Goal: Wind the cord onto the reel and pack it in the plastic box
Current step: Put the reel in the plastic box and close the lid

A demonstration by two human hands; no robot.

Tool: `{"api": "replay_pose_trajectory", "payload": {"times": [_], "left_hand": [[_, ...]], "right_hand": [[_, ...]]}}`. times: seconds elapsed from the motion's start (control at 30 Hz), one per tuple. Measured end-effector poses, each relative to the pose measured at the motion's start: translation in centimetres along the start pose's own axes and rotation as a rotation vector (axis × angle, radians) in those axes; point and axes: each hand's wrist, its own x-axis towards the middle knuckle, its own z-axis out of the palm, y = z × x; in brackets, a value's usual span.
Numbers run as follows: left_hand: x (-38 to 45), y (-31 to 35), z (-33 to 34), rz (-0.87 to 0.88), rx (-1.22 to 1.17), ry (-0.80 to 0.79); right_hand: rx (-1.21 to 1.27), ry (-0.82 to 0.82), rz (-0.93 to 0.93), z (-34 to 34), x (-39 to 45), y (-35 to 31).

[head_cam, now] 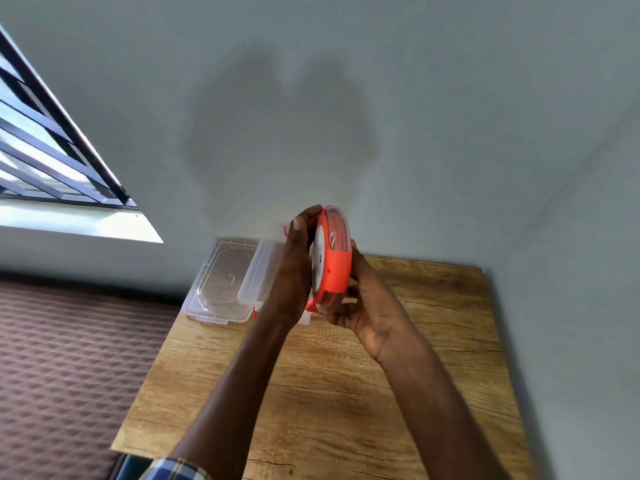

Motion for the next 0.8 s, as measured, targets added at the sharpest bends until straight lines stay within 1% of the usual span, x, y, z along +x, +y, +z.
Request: {"api": "replay_pose_trajectory", "payload": {"times": [0.13, 0.2, 0.27, 0.33, 0.43, 0.47, 0.5, 0.53, 0.6, 0.63, 0.7, 0.73, 0.8], "left_hand": [[0.8, 1.0, -2.4, -0.187, -0.209, 0.007], [1.4, 1.2, -3.8, -0.276, -0.196, 0.01], [2.2, 1.0, -5.2, -0.285, -0.122, 0.054], [3.2, 0.7, -6.7, -0.273, -0.049, 0.14], [4.3, -0.3, -8.9, -0.286, -0.019, 0.251], [4.3, -0.8, -9.4, -0.272, -0.041, 0.284], [4.4, -1.2, -9.9, -0.254, -0.08, 0.322], [4.4, -1.8, -10.2, -0.235, -0.124, 0.363], [4.6, -2.6, -11.0, -0.195, -0.208, 0.428], [4.7, -2.9, -11.3, -0.178, -0.242, 0.444], [5.0, -3.4, -11.9, -0.184, -0.295, 0.455], [5.0, -3.6, -12.0, -0.204, -0.301, 0.453], [4.7, -4.3, -11.8, -0.245, -0.258, 0.427]], "right_hand": [[-0.23, 0.052, -0.125, 1.6, 1.2, 0.8], [-0.302, 0.066, -0.23, 2.4, 2.2, 1.3], [-0.38, 0.094, -0.312, 2.7, 3.5, 1.5], [-0.479, 0.099, -0.351, 2.6, 5.3, 1.7], [-0.557, 0.002, -0.318, 3.3, 8.1, 2.2], [-0.587, 0.002, -0.315, 3.7, 8.8, 2.5], [-0.625, 0.049, -0.329, 4.2, 9.8, 3.0], [-0.67, 0.14, -0.339, 4.6, 10.8, 3.4], [-0.78, 0.324, -0.298, 5.4, 12.4, 4.0], [-0.826, 0.355, -0.265, 5.6, 12.9, 4.3], [-0.884, 0.336, -0.231, 6.3, 13.7, 4.8], [-0.913, 0.312, -0.238, 6.8, 14.0, 4.8], [-1.048, 0.261, -0.279, 7.5, 14.3, 5.0]]}}
